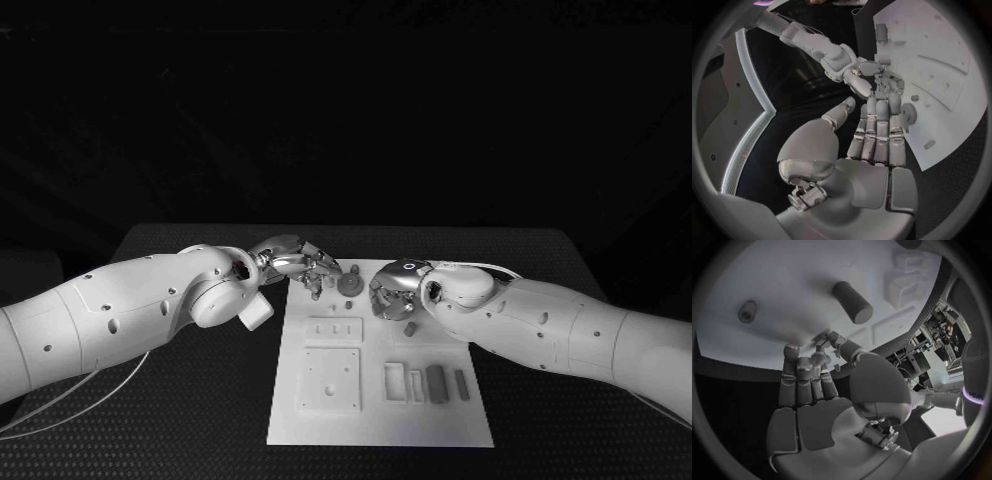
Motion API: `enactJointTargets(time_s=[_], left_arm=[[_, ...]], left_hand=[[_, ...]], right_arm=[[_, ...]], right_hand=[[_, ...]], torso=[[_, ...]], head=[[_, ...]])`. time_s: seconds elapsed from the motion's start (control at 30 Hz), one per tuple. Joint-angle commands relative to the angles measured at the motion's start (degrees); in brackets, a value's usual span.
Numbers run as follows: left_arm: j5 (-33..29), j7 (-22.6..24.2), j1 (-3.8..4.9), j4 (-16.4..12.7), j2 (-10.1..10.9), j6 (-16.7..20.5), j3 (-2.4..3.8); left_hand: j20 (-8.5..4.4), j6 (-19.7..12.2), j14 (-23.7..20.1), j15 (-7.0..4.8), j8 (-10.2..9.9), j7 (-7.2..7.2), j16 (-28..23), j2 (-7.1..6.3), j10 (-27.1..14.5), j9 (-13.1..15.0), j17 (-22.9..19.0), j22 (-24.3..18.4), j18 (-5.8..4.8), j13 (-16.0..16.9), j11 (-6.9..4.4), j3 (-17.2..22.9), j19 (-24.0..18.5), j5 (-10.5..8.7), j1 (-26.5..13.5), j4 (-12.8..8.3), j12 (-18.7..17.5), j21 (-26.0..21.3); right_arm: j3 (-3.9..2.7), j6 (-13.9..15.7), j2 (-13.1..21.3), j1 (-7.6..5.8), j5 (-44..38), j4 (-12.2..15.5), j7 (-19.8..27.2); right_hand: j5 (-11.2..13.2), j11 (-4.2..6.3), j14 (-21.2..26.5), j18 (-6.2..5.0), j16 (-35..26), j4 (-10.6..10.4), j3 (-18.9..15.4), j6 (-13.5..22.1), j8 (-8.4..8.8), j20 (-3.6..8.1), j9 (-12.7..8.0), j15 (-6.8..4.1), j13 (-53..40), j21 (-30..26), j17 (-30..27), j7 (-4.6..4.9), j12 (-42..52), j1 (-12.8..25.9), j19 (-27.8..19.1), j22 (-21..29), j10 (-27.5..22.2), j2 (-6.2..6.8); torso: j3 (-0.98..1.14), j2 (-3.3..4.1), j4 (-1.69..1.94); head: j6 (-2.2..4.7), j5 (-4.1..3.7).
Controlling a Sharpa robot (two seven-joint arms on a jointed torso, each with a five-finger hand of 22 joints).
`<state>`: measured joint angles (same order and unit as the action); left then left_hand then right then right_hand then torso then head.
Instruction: Assemble the parts on the task board
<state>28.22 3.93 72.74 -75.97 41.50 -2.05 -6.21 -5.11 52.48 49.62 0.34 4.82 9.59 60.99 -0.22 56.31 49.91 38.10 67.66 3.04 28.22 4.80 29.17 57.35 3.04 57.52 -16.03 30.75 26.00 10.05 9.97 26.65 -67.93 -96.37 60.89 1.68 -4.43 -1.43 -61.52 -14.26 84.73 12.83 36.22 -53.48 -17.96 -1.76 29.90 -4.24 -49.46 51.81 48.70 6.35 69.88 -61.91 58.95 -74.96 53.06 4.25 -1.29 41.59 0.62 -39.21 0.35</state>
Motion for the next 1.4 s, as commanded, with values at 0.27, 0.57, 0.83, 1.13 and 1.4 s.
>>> enactJointTargets(time_s=[0.27,0.57,0.83,1.13,1.4], left_arm=[[-1.17,-0.01,0.1,-0.39,0.19,0.41,0.04],[-1.2,-3.15,0.1,-1.0,0.65,3.7,-0.01],[-1.63,-10.43,0.08,-1.24,0.35,8.18,-0.61],[-2.07,-16.48,0.07,-2.0,-0.39,10.78,-1.33],[-1.7,-16.62,0.06,-2.96,-1.5,10.76,-1.45]], left_hand=[[-0.14,-0.57,0.54,0.03,0.02,0.01,-0.46,0.2,0.38,-1.12,-0.19,-0.11,0.92,-1.03,0.35,-0.61,0.71,-0.19,-2.57,1.47,-1.58,-0.55],[-0.28,-0.58,1.0,-0.16,-0.14,0.43,-0.36,0.0,1.7,-2.45,-0.21,0.03,1.01,-1.76,0.12,-0.58,1.18,-0.2,-3.38,2.05,-2.4,-0.63],[-0.83,0.69,2.36,-0.84,0.39,-0.07,0.19,-1.22,4.15,-4.03,-0.08,0.21,1.21,-1.71,-0.78,-2.0,2.43,-0.22,-7.96,5.35,-2.11,-0.51],[-1.34,1.6,3.18,-1.44,0.86,-0.49,0.53,-2.4,5.21,-4.98,0.03,0.36,1.27,-1.63,-1.29,-2.82,3.18,-0.25,-11.08,7.26,-2.1,-0.46],[-1.57,0.05,2.83,-1.52,-0.03,-1.42,0.27,-1.13,6.28,-6.95,-0.01,0.44,1.08,-2.03,-1.7,-6.88,2.77,-0.24,-12.85,3.79,-3.01,-1.1]], right_arm=[[0.19,0.07,0.9,0.21,-0.03,1.07,0.62],[0.06,7.28,3.36,0.09,1.58,4.22,-0.12],[-0.84,13.8,6.49,-0.73,4.04,8.96,0.08],[-2.68,14.73,9.87,-1.04,6.87,16.6,-1.1],[-3.28,14.06,10.54,-1.28,8.41,19.83,-2.94]], right_hand=[[-0.14,0.93,-0.08,-0.74,0.58,0.54,0.11,-3.03,-1.01,0.12,0.66,-0.95,-0.09,0.75,0.11,0.26,0.47,0.66,-0.18,-1.12,0.19,-4.5],[-0.16,1.15,-0.39,-0.74,0.7,1.45,0.2,-3.46,-1.22,0.33,0.89,-1.2,-0.05,1.01,0.08,0.05,0.52,0.8,0.17,-1.07,0.55,-4.88],[-0.16,1.25,-0.57,-0.74,0.73,1.88,0.27,-3.67,-1.31,0.44,1.01,-1.32,0.01,1.11,0.04,-0.05,0.5,0.84,0.37,-1.03,0.75,-4.69],[-0.16,1.29,-0.67,-0.74,0.72,1.96,0.31,-3.66,-1.29,0.49,1.04,-1.38,0.05,1.15,0.01,-0.06,0.47,0.93,0.5,-1.0,0.87,-4.53],[-0.16,1.29,-0.7,-0.74,0.7,1.97,0.32,-3.66,-1.27,0.5,1.06,-1.39,0.07,1.15,-0.01,-0.07,0.44,0.99,0.53,-0.98,0.9,-4.43]], torso=[[0.0,-0.04,-0.08],[0.03,-0.08,-0.08],[0.01,-0.04,-0.2],[0.0,-0.05,-0.22],[0.0,-0.07,-0.19]], head=[[-0.03,-0.09],[0.18,-0.12],[0.58,-0.03],[0.99,0.25],[1.27,0.06]])
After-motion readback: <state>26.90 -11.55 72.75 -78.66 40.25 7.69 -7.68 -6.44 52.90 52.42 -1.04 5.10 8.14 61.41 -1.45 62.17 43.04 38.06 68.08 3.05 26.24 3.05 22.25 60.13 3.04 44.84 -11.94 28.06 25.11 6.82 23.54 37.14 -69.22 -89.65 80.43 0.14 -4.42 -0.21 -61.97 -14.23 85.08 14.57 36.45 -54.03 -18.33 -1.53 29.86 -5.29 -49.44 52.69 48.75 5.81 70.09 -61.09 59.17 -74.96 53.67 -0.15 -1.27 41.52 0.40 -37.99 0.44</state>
